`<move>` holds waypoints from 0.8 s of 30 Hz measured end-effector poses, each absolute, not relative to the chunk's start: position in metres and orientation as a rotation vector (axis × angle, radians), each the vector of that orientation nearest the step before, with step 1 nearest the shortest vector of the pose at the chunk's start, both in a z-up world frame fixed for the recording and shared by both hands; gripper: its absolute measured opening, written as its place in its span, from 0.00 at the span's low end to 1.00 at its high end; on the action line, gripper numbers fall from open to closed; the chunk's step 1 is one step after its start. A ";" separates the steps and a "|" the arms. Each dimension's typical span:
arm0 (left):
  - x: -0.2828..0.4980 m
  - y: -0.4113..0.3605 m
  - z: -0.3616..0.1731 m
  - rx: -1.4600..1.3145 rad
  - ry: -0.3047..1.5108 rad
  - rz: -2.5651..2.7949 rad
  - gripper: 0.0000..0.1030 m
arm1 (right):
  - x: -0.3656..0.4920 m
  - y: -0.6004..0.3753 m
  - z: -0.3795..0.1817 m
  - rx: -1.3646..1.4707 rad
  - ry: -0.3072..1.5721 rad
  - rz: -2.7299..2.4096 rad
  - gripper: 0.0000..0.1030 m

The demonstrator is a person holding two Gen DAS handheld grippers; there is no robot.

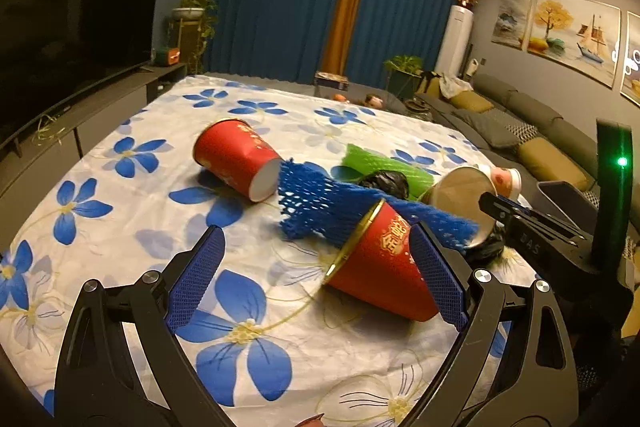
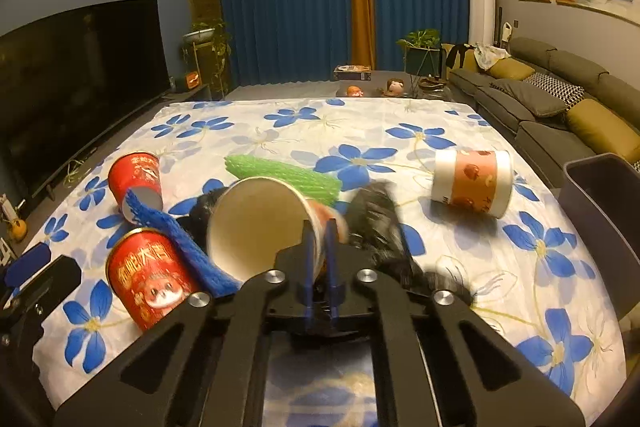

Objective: Collect trash
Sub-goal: 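Grasp the large white paper cup with the right tool while the left tool grasps the red printed cup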

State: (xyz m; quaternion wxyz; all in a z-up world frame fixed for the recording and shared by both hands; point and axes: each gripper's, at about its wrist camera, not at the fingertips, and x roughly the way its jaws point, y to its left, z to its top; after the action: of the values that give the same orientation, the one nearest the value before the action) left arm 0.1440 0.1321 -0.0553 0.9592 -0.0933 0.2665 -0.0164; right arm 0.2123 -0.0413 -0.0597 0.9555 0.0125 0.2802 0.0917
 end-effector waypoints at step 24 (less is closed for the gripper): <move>0.161 0.089 -0.080 -0.153 0.733 -0.350 0.20 | 0.149 -0.095 -0.042 0.107 0.487 0.189 0.04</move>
State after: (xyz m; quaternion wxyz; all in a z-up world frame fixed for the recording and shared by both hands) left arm 0.1612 0.0887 -0.0797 0.9158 -0.0746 0.3562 -0.1701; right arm 0.1489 -0.0949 -0.0421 0.9647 0.0527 0.2406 0.0935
